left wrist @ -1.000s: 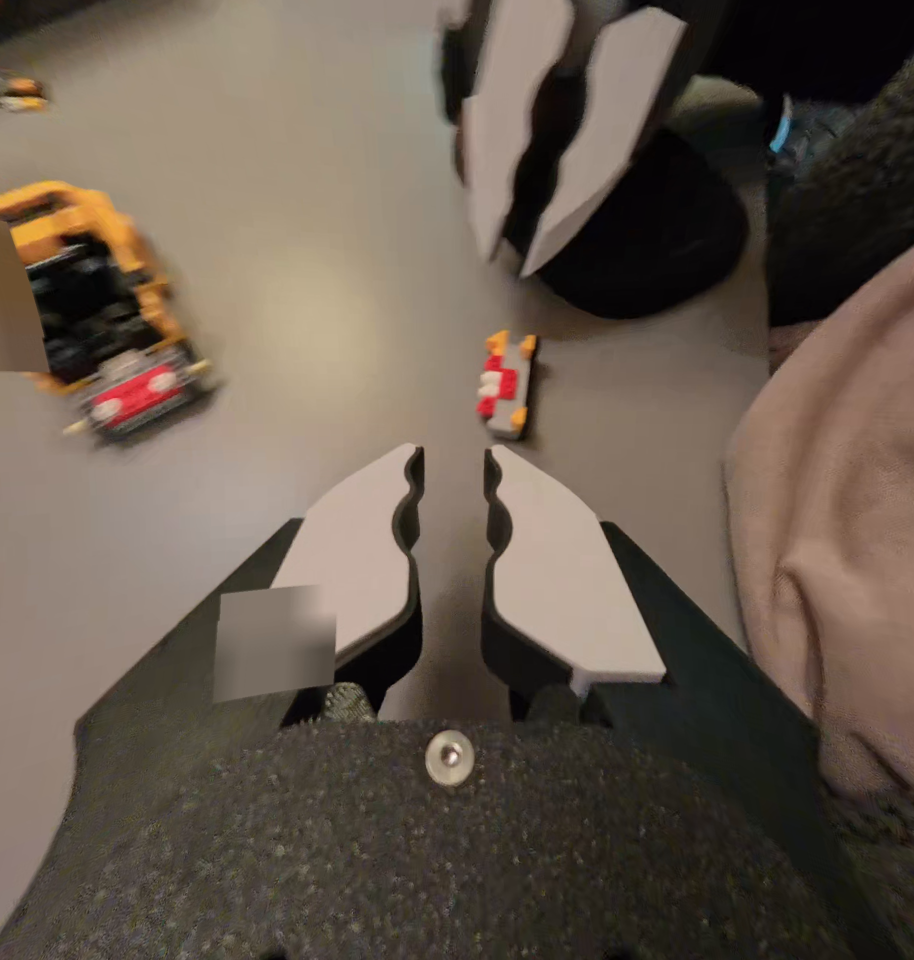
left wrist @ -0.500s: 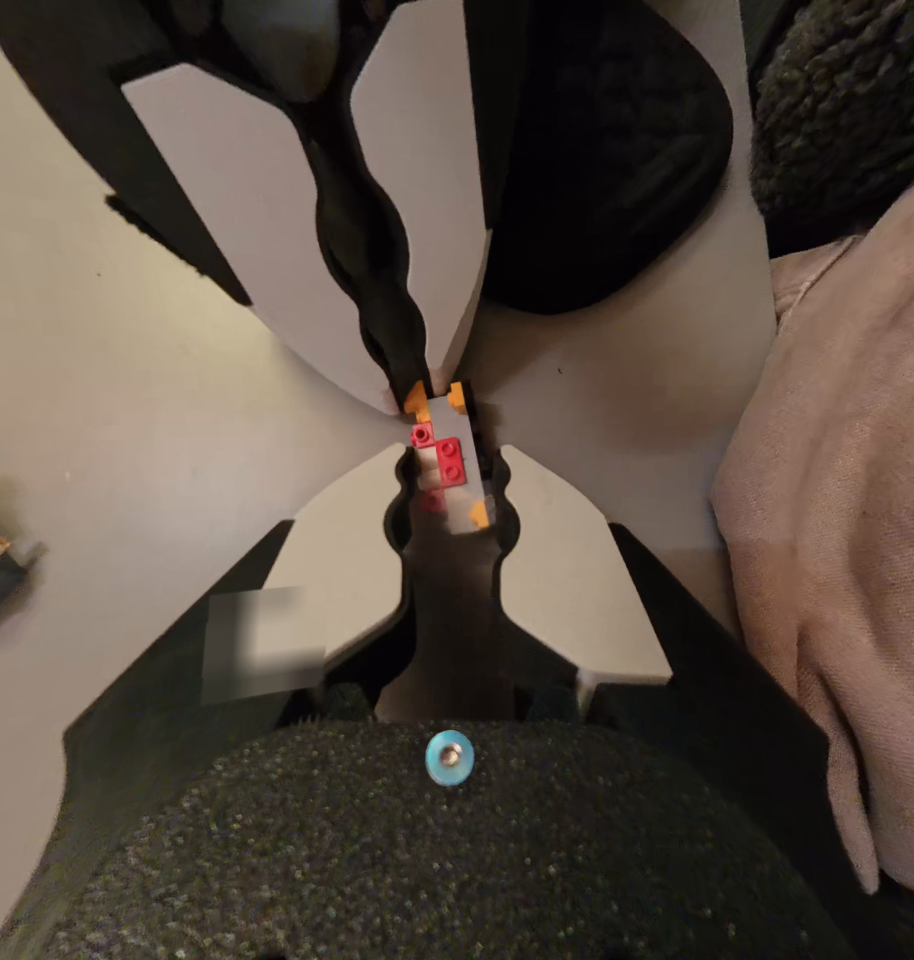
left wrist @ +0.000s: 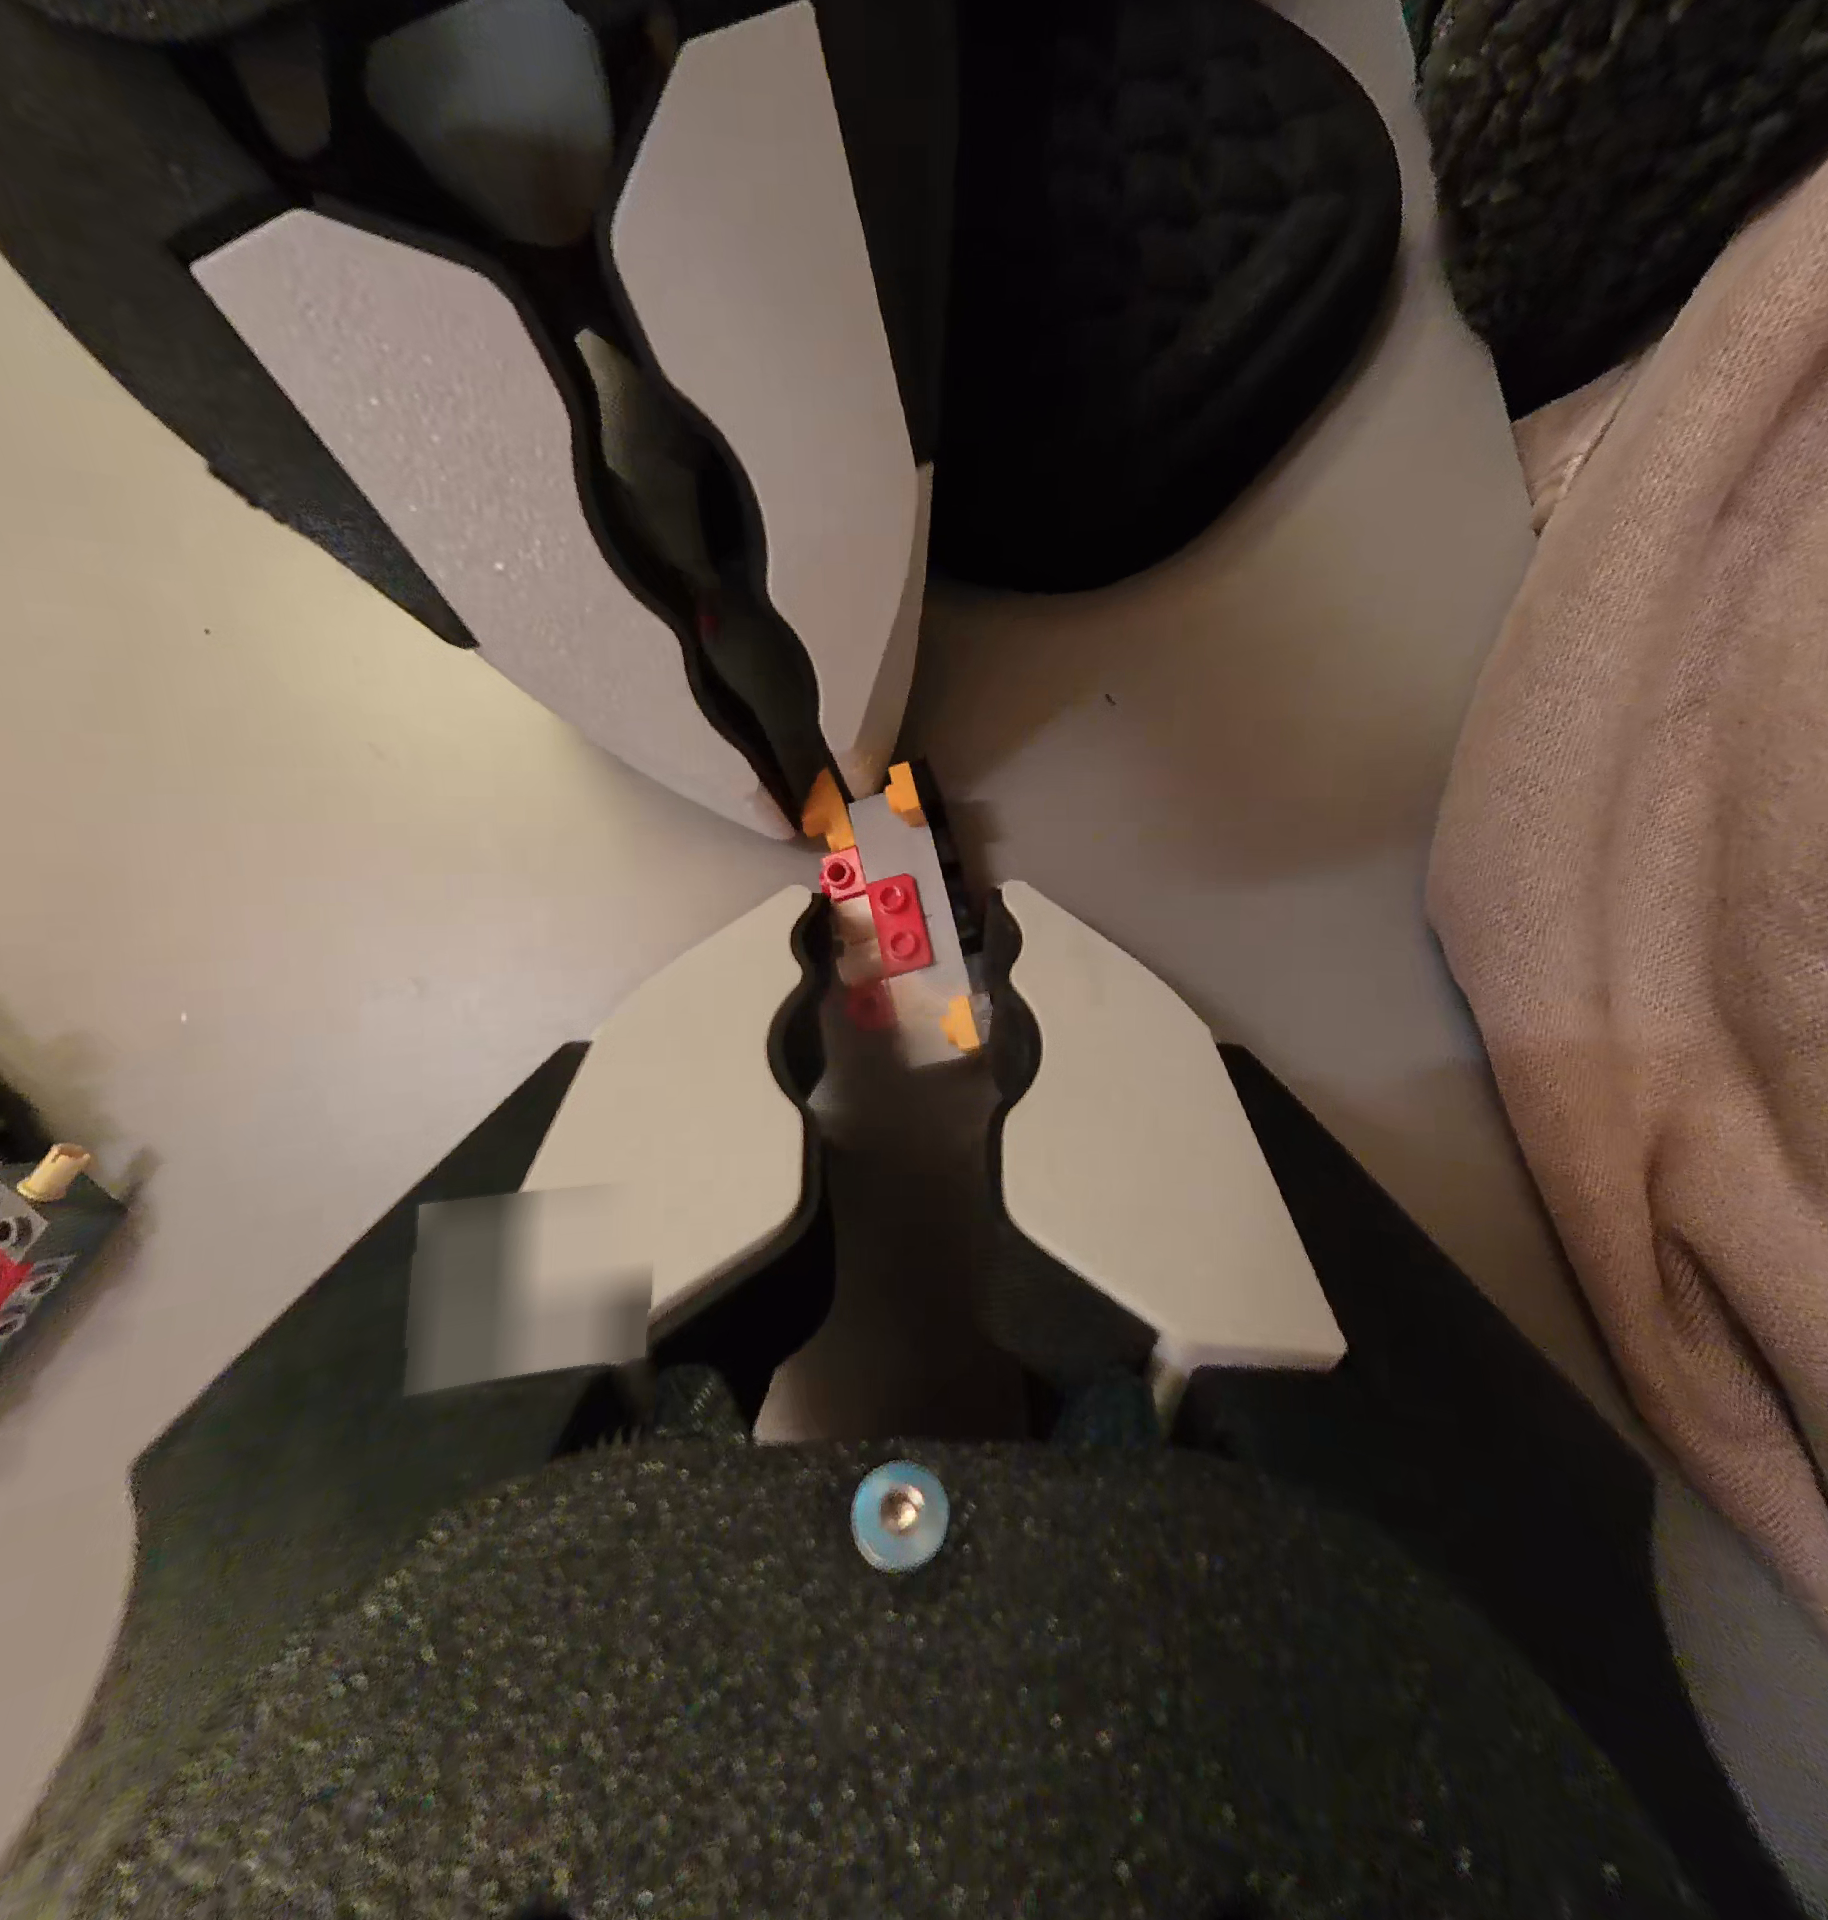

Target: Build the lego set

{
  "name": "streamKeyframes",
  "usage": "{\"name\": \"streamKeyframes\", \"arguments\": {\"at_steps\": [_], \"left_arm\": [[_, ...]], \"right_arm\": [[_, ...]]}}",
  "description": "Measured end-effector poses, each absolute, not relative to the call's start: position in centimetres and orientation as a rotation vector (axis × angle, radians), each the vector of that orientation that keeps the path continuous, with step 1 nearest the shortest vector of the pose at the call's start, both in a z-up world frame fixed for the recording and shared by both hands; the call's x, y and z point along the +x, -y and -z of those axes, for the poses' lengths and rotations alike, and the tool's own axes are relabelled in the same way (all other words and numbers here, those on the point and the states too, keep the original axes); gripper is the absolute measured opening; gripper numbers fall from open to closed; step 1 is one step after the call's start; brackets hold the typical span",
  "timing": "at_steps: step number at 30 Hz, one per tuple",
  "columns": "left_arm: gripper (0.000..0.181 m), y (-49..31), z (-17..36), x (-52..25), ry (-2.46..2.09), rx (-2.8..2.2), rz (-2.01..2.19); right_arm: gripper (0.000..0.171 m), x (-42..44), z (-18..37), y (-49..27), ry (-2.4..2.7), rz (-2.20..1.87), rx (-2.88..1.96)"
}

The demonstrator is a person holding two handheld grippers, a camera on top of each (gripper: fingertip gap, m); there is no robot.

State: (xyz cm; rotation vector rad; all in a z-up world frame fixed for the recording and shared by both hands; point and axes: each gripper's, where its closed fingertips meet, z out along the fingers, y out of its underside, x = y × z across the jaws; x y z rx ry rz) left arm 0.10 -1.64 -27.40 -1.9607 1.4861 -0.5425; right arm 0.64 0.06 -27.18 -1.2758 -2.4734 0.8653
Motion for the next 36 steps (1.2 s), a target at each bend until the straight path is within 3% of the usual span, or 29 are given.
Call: {"name": "streamKeyframes", "arguments": {"at_steps": [16, 22, 27, 29, 36], "left_arm": [[0.028, 1.7, 27.4, -0.5, -1.480, -1.948, 0.504], [0.027, 2.3, 27.3, -0.3, -1.519, -1.910, 0.534], [0.027, 2.6, 27.2, 0.0, -1.595, -1.829, 0.507], [0.026, 2.7, 27.2, 0.0, -1.624, -1.805, 0.500], [0.027, 3.5, 27.3, -0.1, -1.671, -1.787, 0.527]], "right_arm": [[0.005, 0.2, 27.3, -0.1, 2.223, -0.817, -1.697], [0.006, 0.6, 27.0, 0.7, 2.322, -0.792, -1.486], [0.018, 0.5, 26.9, 1.2, 2.476, -0.776, -1.229], [0.010, 0.7, 27.2, 1.7, 2.545, -0.792, -1.172], [0.009, 0.5, 27.3, 1.5, 2.451, -0.806, -1.444]]}}
